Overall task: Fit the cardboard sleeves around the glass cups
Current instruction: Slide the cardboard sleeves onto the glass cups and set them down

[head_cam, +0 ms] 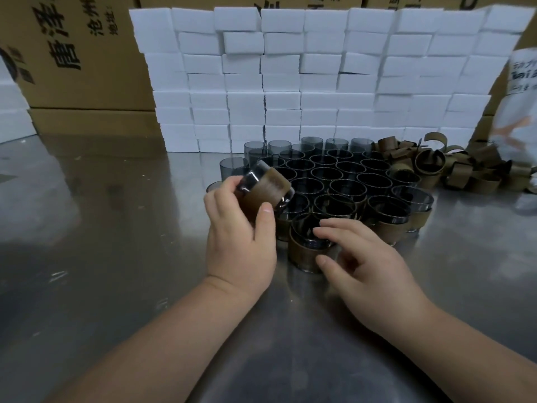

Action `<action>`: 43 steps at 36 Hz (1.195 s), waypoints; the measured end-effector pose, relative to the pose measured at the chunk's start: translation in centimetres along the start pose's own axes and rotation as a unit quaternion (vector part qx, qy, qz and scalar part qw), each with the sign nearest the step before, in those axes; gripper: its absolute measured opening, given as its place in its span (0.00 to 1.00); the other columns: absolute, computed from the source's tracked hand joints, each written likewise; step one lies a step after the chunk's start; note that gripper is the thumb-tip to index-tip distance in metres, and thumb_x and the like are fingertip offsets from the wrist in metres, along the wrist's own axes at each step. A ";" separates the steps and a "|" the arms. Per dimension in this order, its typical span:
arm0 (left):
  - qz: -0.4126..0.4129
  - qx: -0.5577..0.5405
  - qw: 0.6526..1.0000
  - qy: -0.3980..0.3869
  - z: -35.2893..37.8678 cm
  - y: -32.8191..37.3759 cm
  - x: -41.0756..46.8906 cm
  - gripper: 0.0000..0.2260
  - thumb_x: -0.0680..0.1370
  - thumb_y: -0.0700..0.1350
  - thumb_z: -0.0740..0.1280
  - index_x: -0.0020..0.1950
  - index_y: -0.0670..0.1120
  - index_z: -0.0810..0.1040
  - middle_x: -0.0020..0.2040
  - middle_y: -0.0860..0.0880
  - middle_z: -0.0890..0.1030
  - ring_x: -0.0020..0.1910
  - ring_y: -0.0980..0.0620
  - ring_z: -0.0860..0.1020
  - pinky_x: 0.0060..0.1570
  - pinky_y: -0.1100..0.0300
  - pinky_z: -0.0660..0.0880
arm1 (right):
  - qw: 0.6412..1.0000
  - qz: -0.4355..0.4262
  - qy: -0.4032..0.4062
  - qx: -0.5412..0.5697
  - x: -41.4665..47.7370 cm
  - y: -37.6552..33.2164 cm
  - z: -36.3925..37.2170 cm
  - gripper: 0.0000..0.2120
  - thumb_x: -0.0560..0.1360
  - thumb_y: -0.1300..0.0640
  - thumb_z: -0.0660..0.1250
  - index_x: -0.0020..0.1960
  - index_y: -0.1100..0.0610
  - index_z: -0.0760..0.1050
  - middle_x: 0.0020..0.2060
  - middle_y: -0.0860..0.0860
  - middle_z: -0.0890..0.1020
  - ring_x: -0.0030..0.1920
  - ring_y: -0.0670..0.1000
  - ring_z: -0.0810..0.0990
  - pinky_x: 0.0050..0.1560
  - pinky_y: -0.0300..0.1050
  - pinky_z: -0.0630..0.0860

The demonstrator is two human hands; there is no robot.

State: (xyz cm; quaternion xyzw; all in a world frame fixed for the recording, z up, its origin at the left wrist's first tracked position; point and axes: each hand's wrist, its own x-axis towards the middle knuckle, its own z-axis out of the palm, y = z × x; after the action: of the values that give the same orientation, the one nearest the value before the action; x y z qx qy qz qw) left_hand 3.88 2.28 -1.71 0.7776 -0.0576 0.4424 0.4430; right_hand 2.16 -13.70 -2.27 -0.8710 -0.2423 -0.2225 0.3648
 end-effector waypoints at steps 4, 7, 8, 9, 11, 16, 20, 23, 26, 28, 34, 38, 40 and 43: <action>-0.010 0.011 1.000 -0.013 -0.2 0.4 -0.2 0.23 0.71 0.56 0.54 0.58 0.41 0.69 0.52 0.51 0.65 0.46 0.60 0.66 0.43 0.75 0.61 | 1.000 -0.006 -0.012 -0.027 0.2 0.2 0.2 0.15 0.72 0.62 0.69 0.58 0.52 0.78 0.50 0.30 0.70 0.43 0.39 0.75 0.45 0.26 0.69; 0.010 0.041 0.998 -0.040 -0.2 0.5 -0.5 0.18 0.70 0.56 0.54 0.53 0.47 0.68 0.49 0.52 0.66 0.44 0.56 0.68 0.39 0.69 0.62 | 0.999 0.006 0.004 -0.051 0.4 0.4 0.3 0.13 0.72 0.63 0.68 0.56 0.54 0.79 0.47 0.33 0.71 0.43 0.30 0.71 0.46 0.20 0.64; 0.019 0.053 0.997 -0.050 -0.2 0.6 -0.5 0.18 0.70 0.56 0.54 0.52 0.47 0.69 0.48 0.53 0.66 0.43 0.58 0.67 0.38 0.71 0.63 | 0.998 0.006 0.010 -0.060 0.5 0.5 0.3 0.12 0.72 0.64 0.68 0.55 0.54 0.80 0.47 0.35 0.72 0.43 0.30 0.69 0.47 0.19 0.63; 0.026 0.063 0.996 -0.059 -0.2 0.6 -0.6 0.18 0.70 0.57 0.54 0.51 0.46 0.70 0.48 0.53 0.66 0.41 0.60 0.65 0.37 0.73 0.63 | 0.998 0.006 0.014 -0.068 0.5 0.6 0.3 0.12 0.72 0.64 0.68 0.54 0.55 0.80 0.47 0.37 0.73 0.44 0.31 0.68 0.47 0.18 0.62; 0.036 0.082 0.993 -0.072 -0.3 0.8 -0.7 0.16 0.70 0.56 0.55 0.48 0.47 0.69 0.46 0.53 0.66 0.39 0.59 0.65 0.36 0.74 0.61 | 0.997 0.012 0.018 -0.077 0.7 0.6 0.3 0.12 0.72 0.64 0.69 0.54 0.55 0.80 0.47 0.38 0.73 0.43 0.33 0.68 0.48 0.17 0.62; 0.045 0.115 0.988 -0.089 -0.3 0.9 -0.6 0.12 0.70 0.53 0.60 0.45 0.46 0.71 0.44 0.53 0.67 0.39 0.51 0.68 0.38 0.59 0.65 | 0.996 0.033 0.029 -0.083 1.1 0.9 0.2 0.12 0.73 0.63 0.68 0.55 0.55 0.79 0.45 0.38 0.72 0.40 0.32 0.69 0.46 0.17 0.62; 0.077 0.146 0.982 -0.089 -0.4 1.2 -0.6 0.14 0.69 0.54 0.57 0.41 0.44 0.74 0.41 0.53 0.67 0.38 0.53 0.66 0.43 0.57 0.65 | 0.994 0.052 0.040 -0.088 1.4 1.5 0.3 0.12 0.73 0.62 0.67 0.56 0.55 0.78 0.47 0.39 0.73 0.43 0.32 0.65 0.46 0.16 0.59; 0.099 0.160 0.977 -0.097 -0.4 1.3 -0.6 0.15 0.69 0.53 0.57 0.39 0.44 0.76 0.39 0.54 0.67 0.38 0.55 0.65 0.47 0.56 0.67 | 0.993 0.058 0.043 -0.095 1.5 1.7 0.3 0.13 0.73 0.63 0.67 0.57 0.55 0.78 0.51 0.42 0.77 0.47 0.32 0.65 0.48 0.19 0.59; 0.113 0.172 0.972 -0.111 -0.4 1.3 -0.7 0.13 0.69 0.52 0.59 0.38 0.44 0.77 0.37 0.55 0.68 0.37 0.56 0.65 0.52 0.48 0.71 | 0.992 0.062 0.046 -0.104 1.5 1.8 0.2 0.14 0.73 0.63 0.67 0.58 0.56 0.78 0.55 0.46 0.79 0.52 0.39 0.70 0.50 0.25 0.59; 0.104 0.181 0.970 -0.126 -0.5 1.2 -0.7 0.11 0.69 0.51 0.62 0.38 0.44 0.77 0.37 0.55 0.68 0.37 0.55 0.66 0.55 0.45 0.70 | 0.991 0.067 0.039 -0.110 1.5 1.8 0.2 0.15 0.73 0.63 0.67 0.60 0.56 0.78 0.58 0.47 0.78 0.55 0.43 0.73 0.52 0.25 0.59; 0.125 0.198 0.964 -0.127 -0.7 1.3 -0.8 0.13 0.68 0.54 0.57 0.35 0.47 0.74 0.35 0.55 0.69 0.36 0.56 0.66 0.59 0.51 0.63 | 0.990 0.080 0.031 -0.114 1.6 1.8 0.1 0.18 0.74 0.61 0.67 0.63 0.57 0.75 0.62 0.47 0.76 0.57 0.47 0.75 0.52 0.26 0.59; 0.139 0.195 0.964 -0.112 -0.9 1.7 -0.7 0.09 0.67 0.54 0.57 0.33 0.49 0.68 0.33 0.56 0.66 0.34 0.56 0.65 0.59 0.51 0.63 | 0.990 0.082 0.037 -0.109 1.6 1.8 0.2 0.17 0.74 0.61 0.67 0.63 0.58 0.75 0.61 0.48 0.76 0.58 0.47 0.75 0.54 0.25 0.57; 0.155 0.195 0.964 -0.097 -1.0 1.9 -0.7 0.08 0.66 0.53 0.58 0.33 0.51 0.65 0.33 0.56 0.65 0.33 0.56 0.65 0.57 0.50 0.65 | 0.990 0.082 0.037 -0.109 1.6 1.9 0.2 0.17 0.74 0.61 0.67 0.63 0.58 0.75 0.62 0.48 0.76 0.60 0.47 0.74 0.54 0.24 0.57; 0.170 0.207 0.959 -0.097 -1.0 2.0 -0.8 0.09 0.66 0.53 0.59 0.31 0.49 0.67 0.33 0.56 0.64 0.32 0.53 0.68 0.57 0.48 0.67 | 0.990 0.081 0.039 -0.110 1.6 1.9 0.2 0.17 0.74 0.61 0.67 0.62 0.58 0.76 0.61 0.48 0.77 0.60 0.47 0.74 0.54 0.25 0.58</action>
State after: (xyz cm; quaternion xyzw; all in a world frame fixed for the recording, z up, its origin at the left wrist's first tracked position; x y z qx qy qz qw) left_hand 1.75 1.57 -0.81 0.8703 -0.1388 0.4354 0.1835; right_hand 4.59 -14.29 -2.53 -0.9133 -0.1308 -0.2508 0.2931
